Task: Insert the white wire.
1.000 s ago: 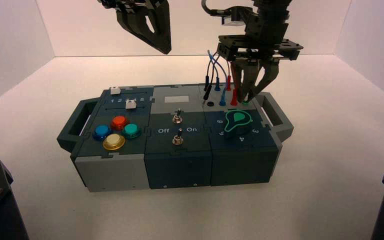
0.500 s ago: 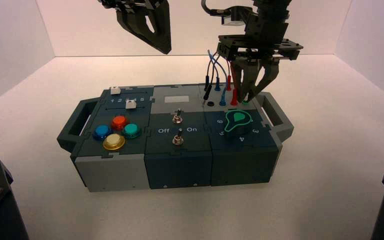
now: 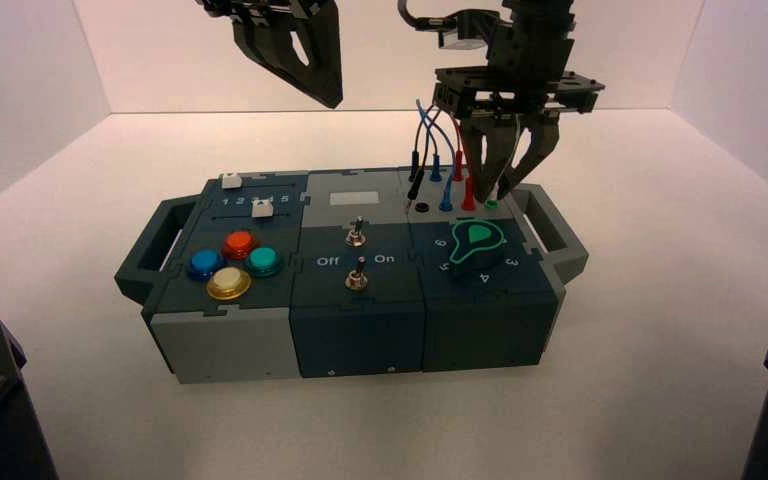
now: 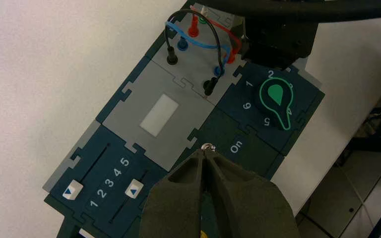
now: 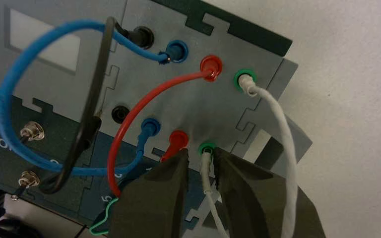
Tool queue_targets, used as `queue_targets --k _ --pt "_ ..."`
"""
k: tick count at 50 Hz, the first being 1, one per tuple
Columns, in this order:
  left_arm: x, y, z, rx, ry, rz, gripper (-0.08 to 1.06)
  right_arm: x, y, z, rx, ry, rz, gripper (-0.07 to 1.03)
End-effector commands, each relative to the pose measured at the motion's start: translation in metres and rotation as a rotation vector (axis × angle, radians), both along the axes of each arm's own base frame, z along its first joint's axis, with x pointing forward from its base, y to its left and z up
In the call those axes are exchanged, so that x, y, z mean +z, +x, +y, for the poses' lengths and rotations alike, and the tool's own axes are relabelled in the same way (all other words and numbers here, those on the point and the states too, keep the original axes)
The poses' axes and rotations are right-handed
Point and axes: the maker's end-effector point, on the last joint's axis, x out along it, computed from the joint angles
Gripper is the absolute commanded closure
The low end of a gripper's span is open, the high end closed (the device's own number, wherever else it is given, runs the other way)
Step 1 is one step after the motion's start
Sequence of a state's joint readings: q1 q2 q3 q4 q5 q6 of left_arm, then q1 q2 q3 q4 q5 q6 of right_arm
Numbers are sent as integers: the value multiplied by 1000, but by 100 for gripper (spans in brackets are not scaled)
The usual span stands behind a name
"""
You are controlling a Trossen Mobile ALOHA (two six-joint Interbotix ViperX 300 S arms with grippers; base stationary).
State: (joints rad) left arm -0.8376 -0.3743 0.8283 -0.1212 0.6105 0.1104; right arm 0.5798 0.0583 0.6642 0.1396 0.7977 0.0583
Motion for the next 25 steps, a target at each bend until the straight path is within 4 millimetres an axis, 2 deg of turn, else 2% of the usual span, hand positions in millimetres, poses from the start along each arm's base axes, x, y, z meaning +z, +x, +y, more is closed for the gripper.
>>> queue_targets --k 1,25 --pt "16 6 -7 -7 -35 -38 101 17 9 10 4 26 -46 67" --pt "16 6 -7 -9 -35 -40 101 23 9 3 -8 -13 -48 67"
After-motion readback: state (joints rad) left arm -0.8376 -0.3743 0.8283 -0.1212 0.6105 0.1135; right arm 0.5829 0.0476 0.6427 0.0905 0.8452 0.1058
